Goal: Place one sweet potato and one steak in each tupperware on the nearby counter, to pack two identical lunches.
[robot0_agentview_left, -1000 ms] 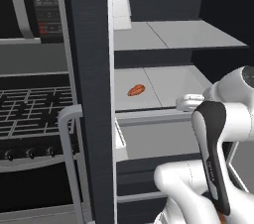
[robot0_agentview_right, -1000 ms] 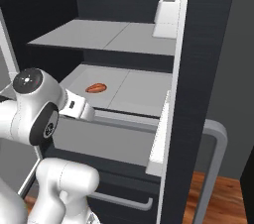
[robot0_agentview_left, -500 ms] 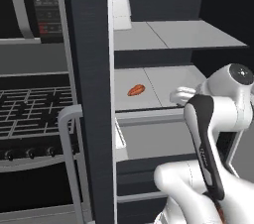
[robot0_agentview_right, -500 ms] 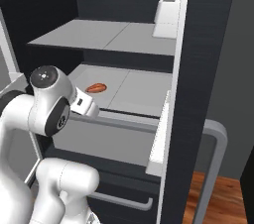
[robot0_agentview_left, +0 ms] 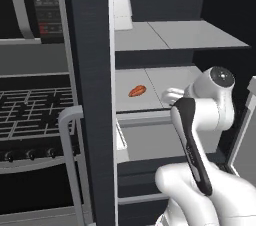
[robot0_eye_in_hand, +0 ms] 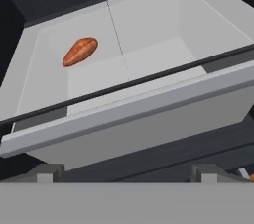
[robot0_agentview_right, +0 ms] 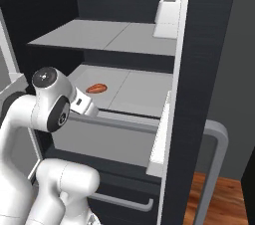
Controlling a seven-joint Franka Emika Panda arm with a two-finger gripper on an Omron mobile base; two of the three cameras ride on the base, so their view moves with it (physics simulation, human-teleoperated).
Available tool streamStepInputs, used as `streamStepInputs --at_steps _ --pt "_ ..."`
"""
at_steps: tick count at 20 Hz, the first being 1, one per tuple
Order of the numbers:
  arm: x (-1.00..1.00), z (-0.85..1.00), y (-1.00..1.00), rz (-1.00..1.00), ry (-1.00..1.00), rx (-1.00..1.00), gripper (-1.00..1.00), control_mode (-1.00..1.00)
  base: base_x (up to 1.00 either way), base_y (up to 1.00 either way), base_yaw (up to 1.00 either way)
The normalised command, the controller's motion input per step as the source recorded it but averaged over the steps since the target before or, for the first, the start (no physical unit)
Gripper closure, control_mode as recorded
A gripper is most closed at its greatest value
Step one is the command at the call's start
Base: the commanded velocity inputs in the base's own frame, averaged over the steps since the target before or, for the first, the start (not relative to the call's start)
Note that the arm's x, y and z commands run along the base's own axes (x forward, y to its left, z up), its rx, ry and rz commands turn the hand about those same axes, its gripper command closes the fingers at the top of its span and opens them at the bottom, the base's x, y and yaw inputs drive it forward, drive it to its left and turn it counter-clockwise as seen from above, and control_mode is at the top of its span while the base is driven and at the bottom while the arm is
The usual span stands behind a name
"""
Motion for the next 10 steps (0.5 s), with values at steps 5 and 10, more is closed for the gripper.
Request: streamStepInputs --at_steps 5,10 --pt "0.27 -0.16 0.01 -0.04 0.00 0.00 -1.00 -1.00 0.00 0.00 0.00" --pt "0.30 -0.13 0.04 -0.04 0.00 0.00 -1.00 -1.00 0.00 0.00 0.00"
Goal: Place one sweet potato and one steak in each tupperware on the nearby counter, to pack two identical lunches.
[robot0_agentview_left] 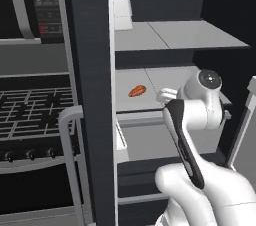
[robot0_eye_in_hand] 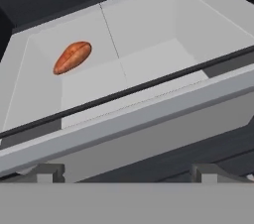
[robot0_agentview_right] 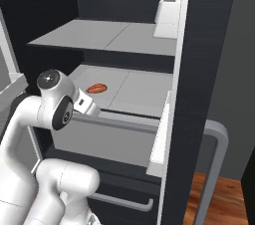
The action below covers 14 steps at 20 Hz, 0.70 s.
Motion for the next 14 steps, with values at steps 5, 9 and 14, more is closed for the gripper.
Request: streamStepInputs --at_steps 5,9,14 --pt "0.31 -0.13 0.07 -0.04 0.00 0.00 -1.00 -1.00 0.00 0.00 0.00" --pt "0.28 -0.10 0.09 -0.02 0.00 0.00 -1.00 -1.00 0.00 0.00 0.00" --pt "0.29 -0.04 0.08 -0.02 0.00 0.00 -1.00 -1.00 0.00 0.00 0.00"
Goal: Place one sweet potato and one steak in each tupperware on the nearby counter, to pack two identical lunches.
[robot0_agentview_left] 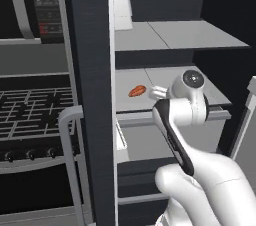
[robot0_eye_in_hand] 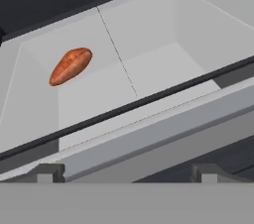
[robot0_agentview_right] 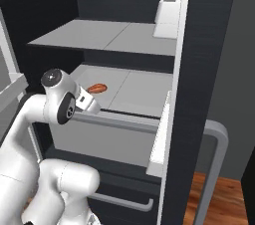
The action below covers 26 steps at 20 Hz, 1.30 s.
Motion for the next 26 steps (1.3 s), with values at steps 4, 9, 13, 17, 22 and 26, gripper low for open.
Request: streamStepInputs --at_steps 4,9,13,17,22,26 --pt "0.32 -0.01 0.08 -0.02 0.00 0.00 -1.00 -1.00 0.00 0.00 0.00" --pt "0.33 -0.03 0.07 -0.02 0.00 0.00 -1.00 -1.00 0.00 0.00 0.00" --pt "0.34 -0.08 0.08 -0.02 0.00 0.00 -1.00 -1.00 0.00 0.00 0.00" --pt "0.35 -0.12 0.08 -0.01 0.01 0.00 -1.00 -1.00 0.00 0.00 0.00" --pt "0.36 -0.10 0.10 -0.01 0.03 0.00 -1.00 -1.00 0.00 0.00 0.00" --pt "0.36 -0.09 0.12 -0.01 0.03 0.00 -1.00 -1.00 0.00 0.00 0.00"
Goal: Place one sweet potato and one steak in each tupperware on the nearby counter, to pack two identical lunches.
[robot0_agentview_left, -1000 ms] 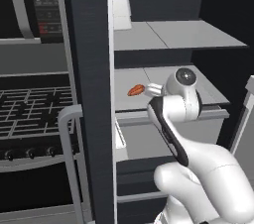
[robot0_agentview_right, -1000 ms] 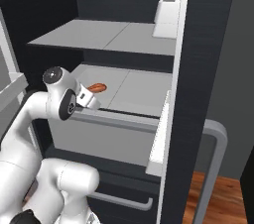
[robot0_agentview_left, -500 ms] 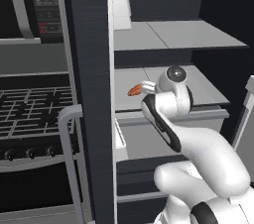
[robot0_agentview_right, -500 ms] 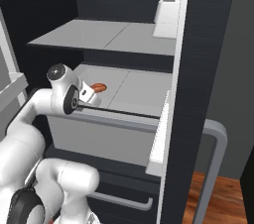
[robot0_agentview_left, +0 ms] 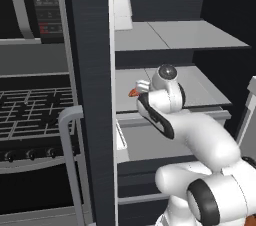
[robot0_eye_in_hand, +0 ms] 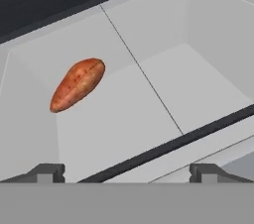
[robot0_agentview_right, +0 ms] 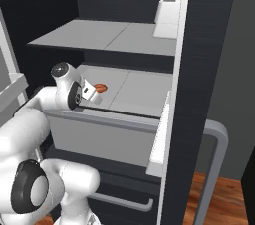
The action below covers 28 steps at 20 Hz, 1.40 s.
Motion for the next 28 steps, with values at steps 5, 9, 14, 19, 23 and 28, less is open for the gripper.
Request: streamStepInputs --at_steps 5,9,14,19,23,28 --pt "0.38 -0.09 0.10 -0.02 0.03 0.00 -1.00 -1.00 0.00 0.00 0.00" --pt "0.38 -0.11 0.05 -0.01 0.03 0.00 -1.00 -1.00 0.00 0.00 0.00" --pt "0.38 -0.11 0.01 -0.01 0.02 0.00 -1.00 -1.00 0.00 0.00 0.00" --pt "0.39 -0.14 0.00 -0.01 0.02 0.00 -1.00 -1.00 0.00 0.00 0.00" --pt "0.38 -0.17 0.01 -0.01 0.01 0.00 -1.00 -1.00 0.00 0.00 0.00" --pt "0.39 -0.19 0.04 -0.01 0.00 0.00 -1.00 -1.00 0.00 0.00 0.00"
